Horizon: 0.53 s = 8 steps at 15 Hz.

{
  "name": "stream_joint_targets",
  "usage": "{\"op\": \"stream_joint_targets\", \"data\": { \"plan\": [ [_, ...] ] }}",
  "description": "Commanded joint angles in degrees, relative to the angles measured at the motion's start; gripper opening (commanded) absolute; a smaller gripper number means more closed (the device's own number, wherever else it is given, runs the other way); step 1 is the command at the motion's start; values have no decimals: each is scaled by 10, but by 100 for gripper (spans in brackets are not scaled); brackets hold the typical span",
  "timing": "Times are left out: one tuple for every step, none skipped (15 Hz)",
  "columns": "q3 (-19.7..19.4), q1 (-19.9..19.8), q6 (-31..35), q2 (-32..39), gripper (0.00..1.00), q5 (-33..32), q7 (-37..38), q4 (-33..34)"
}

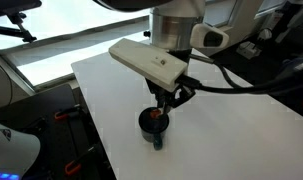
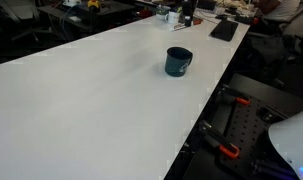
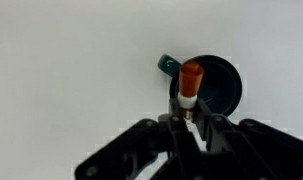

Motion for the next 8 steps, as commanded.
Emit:
{"op": "stream_joint_targets", "data": {
  "plan": [
    [-5, 2, 5, 31, 5, 28, -35, 33],
    [-6, 1, 5, 42, 5, 37, -43, 43],
    [-6, -1, 4, 53, 5, 51, -58, 52],
    [-7, -3, 7, 66, 5, 65, -77, 62],
    [-6, -5, 9, 79, 5, 69, -88, 72],
    [-5, -7, 12, 95, 5, 65, -98, 85],
    [-4, -9, 14, 108, 5, 58, -104, 96],
    [-2, -11, 17, 121, 5, 50, -107, 108]
  ]
}}
